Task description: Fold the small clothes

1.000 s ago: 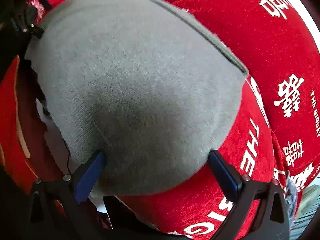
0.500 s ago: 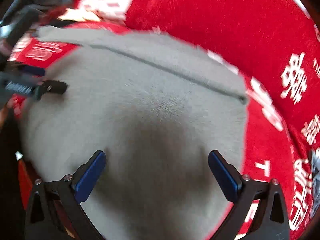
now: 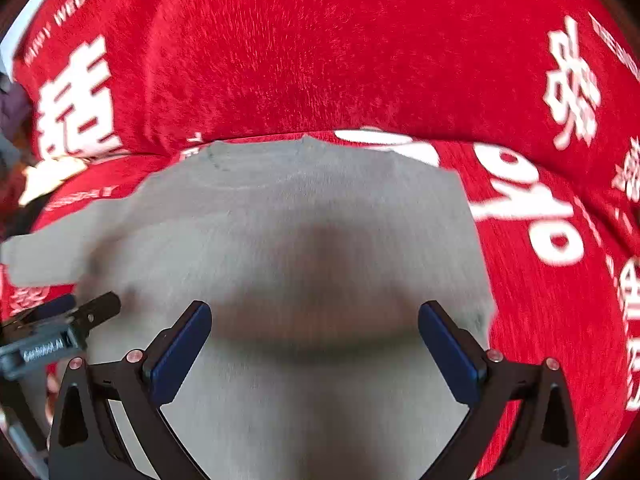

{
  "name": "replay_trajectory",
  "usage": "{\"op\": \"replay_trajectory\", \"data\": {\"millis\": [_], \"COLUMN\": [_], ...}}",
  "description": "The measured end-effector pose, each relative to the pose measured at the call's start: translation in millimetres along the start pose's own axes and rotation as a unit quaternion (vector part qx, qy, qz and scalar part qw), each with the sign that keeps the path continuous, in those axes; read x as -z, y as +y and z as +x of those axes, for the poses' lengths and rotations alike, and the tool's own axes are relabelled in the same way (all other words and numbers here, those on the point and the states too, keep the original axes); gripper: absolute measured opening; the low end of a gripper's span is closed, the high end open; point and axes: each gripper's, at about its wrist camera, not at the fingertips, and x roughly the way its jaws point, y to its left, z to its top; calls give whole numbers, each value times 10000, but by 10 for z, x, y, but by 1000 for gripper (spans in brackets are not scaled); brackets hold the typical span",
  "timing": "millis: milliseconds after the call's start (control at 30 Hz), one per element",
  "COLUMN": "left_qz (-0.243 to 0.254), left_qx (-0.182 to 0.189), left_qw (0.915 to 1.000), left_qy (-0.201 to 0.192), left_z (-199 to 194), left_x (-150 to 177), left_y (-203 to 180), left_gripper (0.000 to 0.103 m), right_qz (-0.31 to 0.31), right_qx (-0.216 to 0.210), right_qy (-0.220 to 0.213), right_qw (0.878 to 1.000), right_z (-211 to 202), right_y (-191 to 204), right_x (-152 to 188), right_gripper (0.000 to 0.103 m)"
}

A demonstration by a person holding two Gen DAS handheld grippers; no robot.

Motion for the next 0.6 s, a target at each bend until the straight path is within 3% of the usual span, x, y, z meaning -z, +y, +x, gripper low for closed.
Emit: {"op": "replay_trajectory", "data": {"millis": [67, 167, 233, 300, 433, 533, 600], "left_qz": [76, -122, -89, -97, -222, -219, 110], "left_qx": [-263, -27, 5, 8, -75, 2, -274], "left_qw": [9995, 9999, 9999, 9999, 9997, 9995, 9995], "left_qy": [140, 114, 81, 59, 113, -247, -104], "left_z": [170, 269, 311, 360, 310, 151, 257], "left_x": [-84, -195, -261, -323, -502, -498, -446], "left_y": [-9, 88, 115, 136, 171, 149, 56], "left_gripper": [103, 103, 103, 103, 103, 103, 103], "right_qz": [-18, 95, 230, 229, 289, 648, 787], "right_qx": [273, 468, 508, 586, 533, 202, 50], "right_qy": [274, 707, 369, 303, 684, 390, 407], "right_qw": [9993, 9964, 9978, 9976, 9958, 9969, 9961], "right_z": [240, 657, 737, 847, 930, 712, 644], "right_y": [15, -8, -25, -11, -50, -141, -151], "right_x": [-159, -258, -341, -460, -661, -578, -426], "right_gripper": [103, 103, 103, 103, 103, 103, 103]}}
